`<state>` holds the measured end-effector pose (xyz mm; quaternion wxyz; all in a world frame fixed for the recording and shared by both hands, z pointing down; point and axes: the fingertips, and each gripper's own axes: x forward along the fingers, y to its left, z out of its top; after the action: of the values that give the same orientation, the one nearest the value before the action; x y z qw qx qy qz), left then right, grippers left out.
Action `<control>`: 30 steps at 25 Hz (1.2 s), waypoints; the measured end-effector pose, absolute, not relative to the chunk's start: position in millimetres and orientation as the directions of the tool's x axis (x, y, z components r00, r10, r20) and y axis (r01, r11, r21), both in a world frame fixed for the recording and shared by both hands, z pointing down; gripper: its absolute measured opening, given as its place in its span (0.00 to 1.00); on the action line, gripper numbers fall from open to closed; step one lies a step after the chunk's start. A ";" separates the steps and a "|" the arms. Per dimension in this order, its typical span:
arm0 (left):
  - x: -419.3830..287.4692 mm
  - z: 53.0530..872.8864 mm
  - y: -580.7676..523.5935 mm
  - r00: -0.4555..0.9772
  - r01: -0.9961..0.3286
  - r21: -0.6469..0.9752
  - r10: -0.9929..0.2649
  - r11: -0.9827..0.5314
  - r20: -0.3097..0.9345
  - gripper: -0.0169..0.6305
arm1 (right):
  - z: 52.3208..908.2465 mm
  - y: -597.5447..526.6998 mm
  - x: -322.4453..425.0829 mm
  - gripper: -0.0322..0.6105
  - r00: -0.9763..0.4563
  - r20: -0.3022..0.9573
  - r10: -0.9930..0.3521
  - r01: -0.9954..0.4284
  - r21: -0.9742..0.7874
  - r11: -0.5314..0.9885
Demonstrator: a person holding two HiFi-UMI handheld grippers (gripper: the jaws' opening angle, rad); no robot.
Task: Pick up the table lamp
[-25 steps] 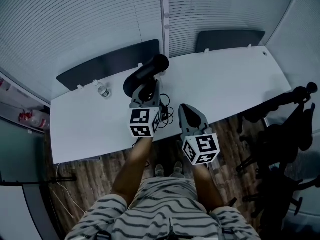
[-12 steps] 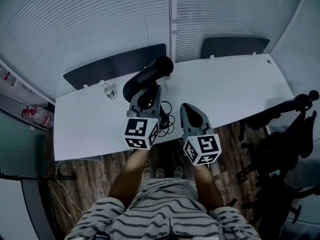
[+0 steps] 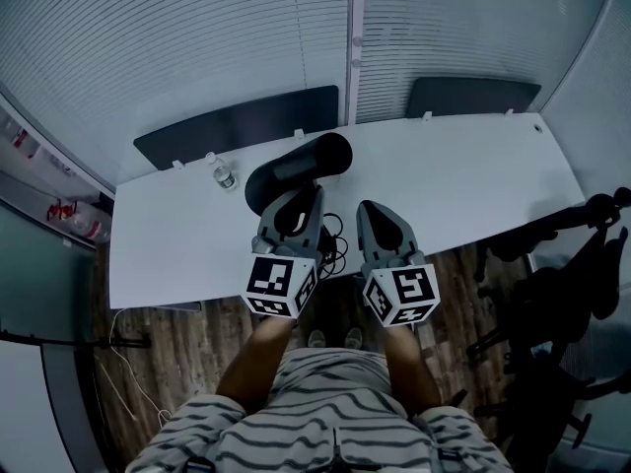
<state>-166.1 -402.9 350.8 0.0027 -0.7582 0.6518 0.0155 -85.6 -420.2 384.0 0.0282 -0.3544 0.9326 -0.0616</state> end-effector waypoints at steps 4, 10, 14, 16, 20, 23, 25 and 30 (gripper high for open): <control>-166.7 356.5 -393.2 0.145 -0.989 0.023 -0.989 -0.145 -0.019 0.09 | 384.3 -417.9 -89.8 0.07 -0.752 -0.006 -0.659 -0.652 -0.135 0.746; -163.1 364.4 -377.8 0.140 -0.989 0.035 -0.990 -0.141 -0.013 0.09 | 389.5 -414.7 -91.7 0.07 -0.758 0.010 -0.652 -0.648 -0.131 0.750; -159.7 364.0 -370.9 0.142 -0.989 0.036 -0.990 -0.142 -0.012 0.09 | 387.0 -413.8 -93.4 0.07 -0.761 0.010 -0.648 -0.644 -0.126 0.754; -158.5 363.4 -367.9 0.137 -0.990 0.037 -0.990 -0.138 -0.013 0.09 | 387.0 -413.6 -93.2 0.07 -0.762 0.013 -0.648 -0.644 -0.118 0.756; -156.0 363.6 -363.4 0.128 -0.991 0.040 -0.992 -0.128 -0.013 0.09 | 385.8 -412.4 -92.5 0.07 -0.763 0.010 -0.646 -0.643 -0.119 0.757; -155.1 363.7 -361.5 0.122 -0.992 0.040 -0.992 -0.122 -0.016 0.09 | 384.5 -411.1 -92.1 0.07 -0.765 0.006 -0.644 -0.640 -0.120 0.759; -155.0 364.2 -360.8 0.117 -0.992 0.041 -0.993 -0.118 -0.016 0.09 | 384.1 -410.2 -91.4 0.07 -0.765 0.005 -0.644 -0.639 -0.120 0.759; -152.3 362.5 -360.0 0.115 -0.993 0.038 -0.993 -0.116 -0.019 0.09 | 382.9 -407.9 -87.5 0.07 -0.765 0.002 -0.644 -0.640 -0.117 0.760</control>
<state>-152.3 -360.0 362.5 -0.0078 -0.7466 0.6649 0.0197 -87.5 -407.9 382.9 0.0190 -0.3421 0.9378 -0.0553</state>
